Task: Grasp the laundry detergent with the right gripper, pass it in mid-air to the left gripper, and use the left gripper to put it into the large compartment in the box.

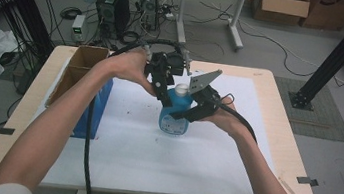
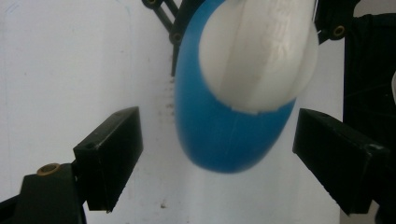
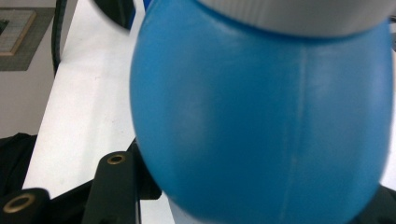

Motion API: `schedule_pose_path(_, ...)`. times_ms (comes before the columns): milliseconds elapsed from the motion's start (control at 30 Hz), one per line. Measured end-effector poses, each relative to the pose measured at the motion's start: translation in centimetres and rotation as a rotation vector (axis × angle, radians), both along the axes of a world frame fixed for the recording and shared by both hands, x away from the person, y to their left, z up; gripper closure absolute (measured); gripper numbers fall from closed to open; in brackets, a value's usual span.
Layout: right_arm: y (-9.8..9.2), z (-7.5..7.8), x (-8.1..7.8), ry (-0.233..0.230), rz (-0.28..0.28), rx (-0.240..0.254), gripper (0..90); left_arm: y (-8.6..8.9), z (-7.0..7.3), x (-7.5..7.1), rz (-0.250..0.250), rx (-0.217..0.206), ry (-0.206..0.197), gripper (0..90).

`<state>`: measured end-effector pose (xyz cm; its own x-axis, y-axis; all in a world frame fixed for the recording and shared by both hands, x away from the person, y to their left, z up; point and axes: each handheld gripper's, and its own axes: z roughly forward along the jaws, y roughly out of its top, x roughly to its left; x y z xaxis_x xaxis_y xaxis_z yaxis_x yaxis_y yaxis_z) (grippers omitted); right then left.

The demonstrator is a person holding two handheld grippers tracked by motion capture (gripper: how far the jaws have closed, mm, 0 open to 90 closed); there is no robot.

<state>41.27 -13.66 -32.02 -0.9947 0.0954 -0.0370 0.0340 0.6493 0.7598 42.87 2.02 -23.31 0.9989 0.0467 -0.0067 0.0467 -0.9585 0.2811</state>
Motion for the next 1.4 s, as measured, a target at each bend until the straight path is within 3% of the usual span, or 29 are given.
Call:
schedule_pose_path(700,0.39,-0.47,-0.01,0.017,-0.001,0.010,45.1,-0.50,-0.77,-0.58,-0.013,-0.047,-0.007,21.9)
schedule_pose_path(1400,0.37,-0.68,0.02,0.015,-0.006,0.017,45.1,-1.01,-0.86,-0.74,-0.039,-0.027,-0.039,29.9)
